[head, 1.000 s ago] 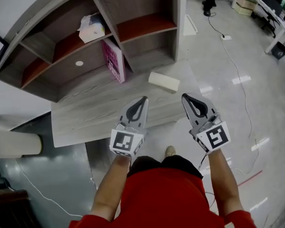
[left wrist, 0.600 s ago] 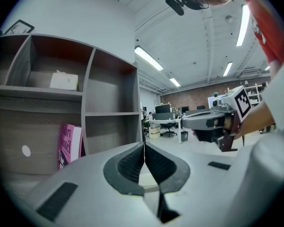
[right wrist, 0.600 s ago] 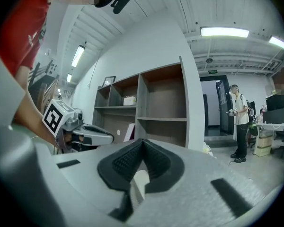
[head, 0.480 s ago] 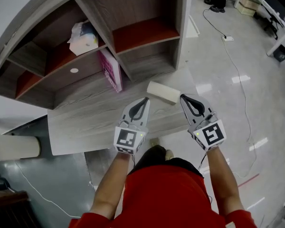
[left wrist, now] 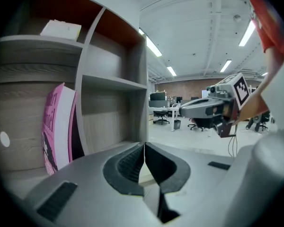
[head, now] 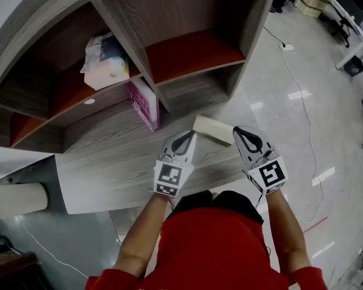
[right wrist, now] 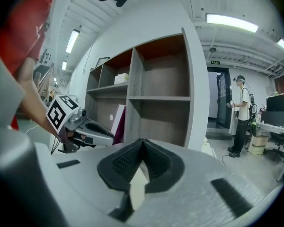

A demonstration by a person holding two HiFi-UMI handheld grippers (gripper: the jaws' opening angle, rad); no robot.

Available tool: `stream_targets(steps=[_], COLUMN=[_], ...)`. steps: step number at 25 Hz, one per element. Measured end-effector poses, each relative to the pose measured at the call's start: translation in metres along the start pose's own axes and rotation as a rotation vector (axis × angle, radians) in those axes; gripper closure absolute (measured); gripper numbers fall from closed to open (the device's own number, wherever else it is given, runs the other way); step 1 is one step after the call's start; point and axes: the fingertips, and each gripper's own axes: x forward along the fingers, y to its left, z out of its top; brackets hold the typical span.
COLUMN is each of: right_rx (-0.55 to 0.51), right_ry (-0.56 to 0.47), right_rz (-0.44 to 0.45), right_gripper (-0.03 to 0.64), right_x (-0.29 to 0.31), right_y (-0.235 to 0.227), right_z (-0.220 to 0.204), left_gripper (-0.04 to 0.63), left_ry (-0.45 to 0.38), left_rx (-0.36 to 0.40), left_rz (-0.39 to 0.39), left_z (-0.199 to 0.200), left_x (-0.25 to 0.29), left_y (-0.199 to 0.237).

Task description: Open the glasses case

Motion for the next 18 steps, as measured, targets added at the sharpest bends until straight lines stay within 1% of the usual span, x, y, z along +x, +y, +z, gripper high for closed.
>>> stream_targets(steps=[5, 9, 15, 18], right_rx=[-0.010, -0.004, 0.014, 0.024], right_ry=[0.052, 0.075, 0.118, 0.133], right_rz=[0.003, 0.024, 0.094, 0.115], right_gripper=[0.611, 0.611, 0.609, 0.593], right_x=[0.013, 0.019, 0.024, 0.026], right_y=[-0.006, -0.011, -0.011, -0.011], right_z=[-0.014, -0.027, -0.042, -0.049], left_gripper=[0.584, 0.584, 0.584, 0.583], left_ry=[0.107, 0.182, 0.257, 0.284], left_rx=[-0.014, -0.017, -0.029, -0.033], left_rz=[-0.025, -0.011, 0.023, 0.034], left_z=[-0.028, -0.049, -0.066, -0.071], left_x=[0.017, 0.024, 0.034, 0.038], left_y=[0.010, 0.014, 0.019, 0.021])
